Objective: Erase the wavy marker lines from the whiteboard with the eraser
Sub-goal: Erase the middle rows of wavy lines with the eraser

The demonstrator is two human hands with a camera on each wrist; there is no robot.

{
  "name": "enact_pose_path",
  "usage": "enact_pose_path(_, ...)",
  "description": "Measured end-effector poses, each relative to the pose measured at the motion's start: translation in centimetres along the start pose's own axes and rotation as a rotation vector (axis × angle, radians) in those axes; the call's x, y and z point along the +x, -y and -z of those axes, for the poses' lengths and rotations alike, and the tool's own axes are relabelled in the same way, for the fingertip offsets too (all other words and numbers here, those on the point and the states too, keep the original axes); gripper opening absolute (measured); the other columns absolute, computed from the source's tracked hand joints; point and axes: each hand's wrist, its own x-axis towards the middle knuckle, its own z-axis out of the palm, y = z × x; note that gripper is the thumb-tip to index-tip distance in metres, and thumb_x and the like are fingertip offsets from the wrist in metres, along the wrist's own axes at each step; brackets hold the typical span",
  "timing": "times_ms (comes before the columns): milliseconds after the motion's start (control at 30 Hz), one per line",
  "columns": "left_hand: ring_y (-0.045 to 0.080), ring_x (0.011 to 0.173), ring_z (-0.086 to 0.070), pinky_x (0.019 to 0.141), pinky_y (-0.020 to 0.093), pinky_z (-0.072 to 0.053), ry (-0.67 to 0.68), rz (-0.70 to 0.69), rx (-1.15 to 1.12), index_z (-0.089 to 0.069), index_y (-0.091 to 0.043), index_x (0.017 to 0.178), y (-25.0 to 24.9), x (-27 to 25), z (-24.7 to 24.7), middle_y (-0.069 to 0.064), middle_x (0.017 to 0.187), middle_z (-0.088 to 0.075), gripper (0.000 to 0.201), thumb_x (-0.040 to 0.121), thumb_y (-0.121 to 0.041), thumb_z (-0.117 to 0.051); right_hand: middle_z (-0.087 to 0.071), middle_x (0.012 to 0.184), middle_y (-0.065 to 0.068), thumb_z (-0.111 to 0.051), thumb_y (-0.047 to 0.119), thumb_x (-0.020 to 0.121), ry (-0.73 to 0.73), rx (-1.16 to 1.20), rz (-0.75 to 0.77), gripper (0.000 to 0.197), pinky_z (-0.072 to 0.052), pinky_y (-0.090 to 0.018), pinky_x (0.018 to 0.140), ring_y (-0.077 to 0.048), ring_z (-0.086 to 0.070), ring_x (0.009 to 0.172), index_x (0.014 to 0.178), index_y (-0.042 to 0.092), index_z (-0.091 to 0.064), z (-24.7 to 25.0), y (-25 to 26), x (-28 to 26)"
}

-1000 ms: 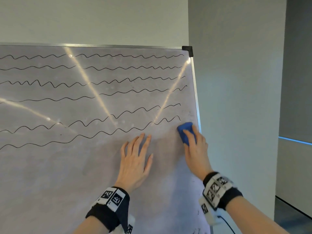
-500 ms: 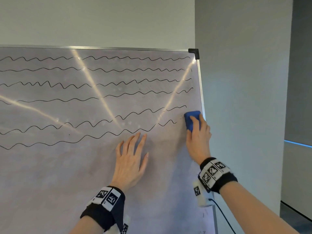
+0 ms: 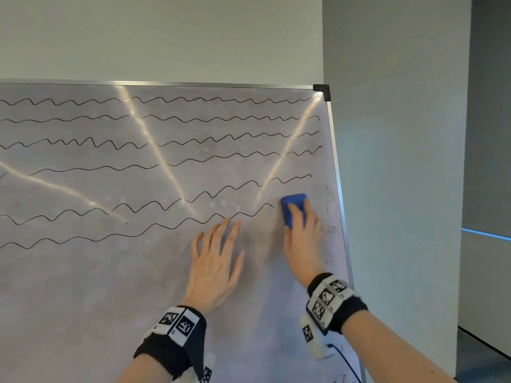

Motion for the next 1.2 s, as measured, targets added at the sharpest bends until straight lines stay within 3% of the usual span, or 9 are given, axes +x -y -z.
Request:
enact_pose_path(133, 0.026, 0.131, -0.042, 0.108, 0.046, -0.024, 0.007, -0.012, 0.003, -0.037, -0.015, 0.148, 0.1, 0.0, 0.3, 0.008, 0.148, -0.042, 0.057, 0.095, -0.039, -0.036, -0.039, 0.14, -0.022, -0.067, -0.004, 0.07, 0.109, 0.004, 0.272, 0.073, -0.046, -0.046, 0.089, -0.037, -0.045, 0.108, 0.133, 0.016, -0.038, -0.3, -0.3, -1.0)
enact_pose_path(267, 0.026, 0.135, -0.038, 0.109, 0.047, -0.024, 0.007, -0.005, 0.014, -0.034, -0.016, 0.149, 1.8, -0.5, 1.1, 0.009, 0.15, -0.039, 0.058, 0.097, -0.039, -0.034, -0.03, 0.146, -0.023, -0.057, 0.002, 0.084, -0.011, 0.025, -0.169, 0.053, -0.039, -0.052, 0.094, -0.046, -0.043, 0.114, 0.135, 0.007, -0.043, 1.9, -3.4, 2.0)
enact_pose_path(333, 0.027, 0.134, -0.039, 0.109, 0.047, -0.024, 0.013, -0.003, 0.014, -0.033, -0.016, 0.149, 2.3, -0.7, 1.3, 0.01, 0.15, -0.039, 0.058, 0.097, -0.039, -0.033, -0.028, 0.147, -0.023, -0.054, 0.006, 0.087, -0.026, -0.013, -0.259, 0.052, -0.038, -0.052, 0.093, -0.045, -0.041, 0.114, 0.137, 0.009, -0.04, 1.3, -2.3, 2.5)
enact_pose_path(467, 0.026, 0.134, -0.04, 0.108, 0.049, -0.026, 0.018, -0.008, -0.013, -0.036, -0.015, 0.148, 1.9, -0.7, 1.2, 0.009, 0.15, -0.04, 0.057, 0.096, -0.039, -0.036, -0.039, 0.14, -0.025, -0.066, 0.0, 0.074, 0.038, -0.008, 0.102, 0.067, -0.044, -0.047, 0.088, -0.039, -0.046, 0.105, 0.133, 0.014, -0.039, -1.6, 3.4, -1.1)
enact_pose_path(567, 0.026, 0.133, -0.041, 0.108, 0.048, -0.026, 0.014, -0.015, -0.008, -0.036, -0.016, 0.148, 2.2, -0.8, 1.8, 0.008, 0.149, -0.04, 0.057, 0.096, -0.039, -0.036, -0.038, 0.14, -0.023, -0.069, -0.005, 0.07, 0.095, 0.0, 0.245, 0.073, -0.045, -0.047, 0.09, -0.037, -0.046, 0.107, 0.133, 0.016, -0.037, -1.3, 2.7, -2.0)
enact_pose_path(767, 0.028, 0.132, -0.042, 0.107, 0.047, -0.026, -0.005, -0.017, 0.013, -0.037, -0.016, 0.148, 4.6, -1.1, 2.9, 0.008, 0.149, -0.041, 0.057, 0.096, -0.039, -0.035, -0.033, 0.143, -0.027, -0.059, -0.001, 0.082, -0.022, 0.033, -0.2, 0.053, -0.036, -0.05, 0.093, -0.048, -0.044, 0.107, 0.133, 0.005, -0.045, -0.2, 1.9, 0.7)
enact_pose_path(900, 0.029, 0.132, -0.042, 0.106, 0.048, -0.029, 0.007, -0.016, -0.011, -0.036, -0.017, 0.148, 4.5, -0.7, 3.0, 0.009, 0.148, -0.041, 0.057, 0.095, -0.039, -0.036, -0.037, 0.141, -0.025, -0.067, 0.001, 0.074, 0.036, 0.001, 0.115, 0.066, -0.045, -0.046, 0.088, -0.04, -0.048, 0.106, 0.133, 0.012, -0.04, -3.0, 7.2, -2.5)
enact_pose_path(1000, 0.028, 0.133, -0.042, 0.107, 0.047, -0.028, 0.006, -0.02, -0.022, -0.037, -0.017, 0.148, 5.0, -1.1, 3.5, 0.009, 0.149, -0.041, 0.057, 0.096, -0.038, -0.036, -0.035, 0.143, -0.021, -0.068, -0.003, 0.072, 0.127, 0.008, 0.265, 0.073, -0.045, -0.046, 0.09, -0.036, -0.043, 0.111, 0.135, 0.016, -0.036, -2.7, 6.3, -3.5)
enact_pose_path(1200, 0.028, 0.131, -0.042, 0.107, 0.048, -0.028, -0.008, -0.028, 0.003, -0.036, -0.015, 0.148, 7.7, -2.5, 4.3, 0.008, 0.149, -0.04, 0.056, 0.097, -0.037, -0.034, -0.032, 0.143, -0.027, -0.057, 0.0, 0.084, -0.024, 0.026, -0.174, 0.052, -0.037, -0.05, 0.094, -0.047, -0.044, 0.108, 0.133, 0.005, -0.044, -1.3, 4.4, 0.0)
